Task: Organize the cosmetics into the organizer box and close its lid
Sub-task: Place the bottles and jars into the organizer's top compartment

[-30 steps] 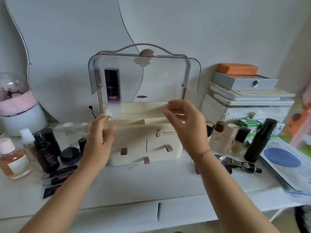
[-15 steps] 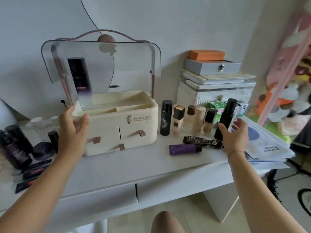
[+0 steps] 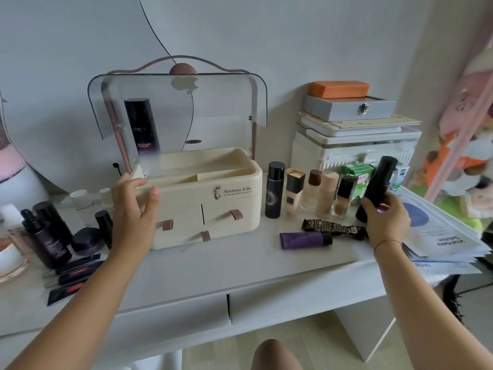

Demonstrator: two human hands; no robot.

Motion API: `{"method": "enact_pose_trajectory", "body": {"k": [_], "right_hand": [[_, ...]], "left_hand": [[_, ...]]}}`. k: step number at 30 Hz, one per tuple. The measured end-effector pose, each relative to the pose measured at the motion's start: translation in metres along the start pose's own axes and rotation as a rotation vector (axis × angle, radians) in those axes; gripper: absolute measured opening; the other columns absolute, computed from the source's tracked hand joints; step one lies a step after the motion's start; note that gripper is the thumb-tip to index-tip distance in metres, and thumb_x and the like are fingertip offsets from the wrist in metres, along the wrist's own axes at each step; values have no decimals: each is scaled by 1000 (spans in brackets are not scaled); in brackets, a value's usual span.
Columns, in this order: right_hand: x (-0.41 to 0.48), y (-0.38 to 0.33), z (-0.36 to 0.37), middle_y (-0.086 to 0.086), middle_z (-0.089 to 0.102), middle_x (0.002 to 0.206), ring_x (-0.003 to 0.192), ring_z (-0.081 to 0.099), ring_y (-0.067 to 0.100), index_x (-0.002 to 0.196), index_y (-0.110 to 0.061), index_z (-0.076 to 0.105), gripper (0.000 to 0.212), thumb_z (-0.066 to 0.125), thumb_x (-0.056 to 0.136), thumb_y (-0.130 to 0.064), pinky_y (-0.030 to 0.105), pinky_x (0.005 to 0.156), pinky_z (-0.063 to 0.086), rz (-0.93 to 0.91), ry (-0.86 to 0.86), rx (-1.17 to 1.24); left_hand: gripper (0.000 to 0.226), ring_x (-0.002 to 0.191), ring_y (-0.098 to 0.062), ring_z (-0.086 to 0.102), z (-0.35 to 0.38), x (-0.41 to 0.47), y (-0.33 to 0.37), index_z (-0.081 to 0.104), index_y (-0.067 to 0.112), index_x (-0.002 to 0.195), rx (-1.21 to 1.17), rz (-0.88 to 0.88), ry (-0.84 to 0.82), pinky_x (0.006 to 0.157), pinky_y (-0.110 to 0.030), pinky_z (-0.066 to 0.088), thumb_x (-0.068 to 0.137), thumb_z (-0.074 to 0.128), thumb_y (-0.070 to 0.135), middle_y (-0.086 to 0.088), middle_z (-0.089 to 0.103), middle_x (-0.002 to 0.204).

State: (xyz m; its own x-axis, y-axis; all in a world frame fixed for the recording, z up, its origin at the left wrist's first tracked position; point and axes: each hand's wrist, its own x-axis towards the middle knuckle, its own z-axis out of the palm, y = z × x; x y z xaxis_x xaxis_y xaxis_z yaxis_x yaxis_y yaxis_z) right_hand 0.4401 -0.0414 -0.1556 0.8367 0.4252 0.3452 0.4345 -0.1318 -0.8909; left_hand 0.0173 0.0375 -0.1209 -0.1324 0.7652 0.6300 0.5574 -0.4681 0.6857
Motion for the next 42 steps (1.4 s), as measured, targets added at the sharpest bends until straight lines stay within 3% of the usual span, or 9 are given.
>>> {"method": "enact_pose_trajectory", "body": {"k": [5, 9, 12, 15, 20, 23, 28, 36, 42], "right_hand": [[-33, -59, -23, 3, 68, 105, 91, 63, 8, 113, -12, 62, 36, 70, 80, -24, 4, 75, 42, -206, 141, 229], [-77, -132, -11, -6, 70, 93, 78, 64, -9, 103, -17, 63, 27, 74, 78, -13, 11, 73, 51, -341, -215, 399], [-111, -179, 23, -8, 69, 101, 92, 65, -1, 109, -22, 61, 35, 74, 77, -15, 16, 81, 53, -526, -508, 422], [-127, -216, 75, -6, 68, 112, 102, 63, 7, 117, -22, 58, 41, 71, 79, -18, 28, 91, 52, -675, -684, 323], [-122, -243, 159, 2, 68, 107, 97, 65, 20, 113, -12, 60, 36, 70, 79, -14, 42, 89, 53, -564, -908, 241], [-118, -247, 192, 9, 68, 104, 93, 67, 29, 114, -9, 61, 37, 72, 80, -17, 46, 84, 55, -417, -1017, 180], [-116, -253, 219, 14, 64, 115, 97, 66, 35, 115, -7, 60, 38, 72, 81, -17, 48, 82, 56, -294, -1052, 158], [-124, -263, 230, 14, 63, 98, 96, 64, 33, 107, -2, 61, 34, 71, 81, -22, 45, 84, 55, -341, -1023, 36], [-134, -263, 190, 13, 59, 124, 114, 56, 27, 126, -1, 51, 50, 62, 88, -32, 32, 93, 44, -467, -963, -154]], "left_hand": [[28, 133, -13, 29, 1, 1, -4, 48, 4, 117, -28, 36, 15, 87, 9, 15, 95, 49, 21, -17, 30, 144], [30, 136, -18, 28, 1, 1, -1, 49, 6, 117, -42, 25, 10, 87, 5, 20, 94, 49, 25, -13, 28, 146], [36, 128, -9, 30, -3, 0, 2, 48, 7, 118, -43, 37, -19, 82, 7, 24, 92, 47, 32, -11, 28, 146], [41, 121, -1, 29, -10, 0, 2, 47, 12, 120, -15, 1, -67, 88, -16, 32, 91, 43, 41, 0, 26, 147], [38, 136, -14, 28, -14, 3, 0, 44, 13, 123, 68, 24, -112, 88, -27, 31, 94, 42, 37, -3, 23, 151], [35, 128, -3, 26, -14, 1, 0, 44, 15, 123, 42, 7, -108, 87, -25, 29, 94, 43, 35, 0, 21, 152], [43, 124, 5, 22, -13, 2, -4, 43, 17, 124, 28, 20, -118, 85, -27, 29, 94, 40, 47, 3, 20, 151], [67, 123, 10, 18, -12, 2, -7, 42, 19, 126, 19, 27, -127, 86, -28, 30, 81, 29, 67, 5, 20, 150], [43, 123, 3, 23, -14, 0, -1, 42, 18, 125, 15, 18, -128, 85, -28, 31, 93, 40, 47, 6, 19, 152]]}}
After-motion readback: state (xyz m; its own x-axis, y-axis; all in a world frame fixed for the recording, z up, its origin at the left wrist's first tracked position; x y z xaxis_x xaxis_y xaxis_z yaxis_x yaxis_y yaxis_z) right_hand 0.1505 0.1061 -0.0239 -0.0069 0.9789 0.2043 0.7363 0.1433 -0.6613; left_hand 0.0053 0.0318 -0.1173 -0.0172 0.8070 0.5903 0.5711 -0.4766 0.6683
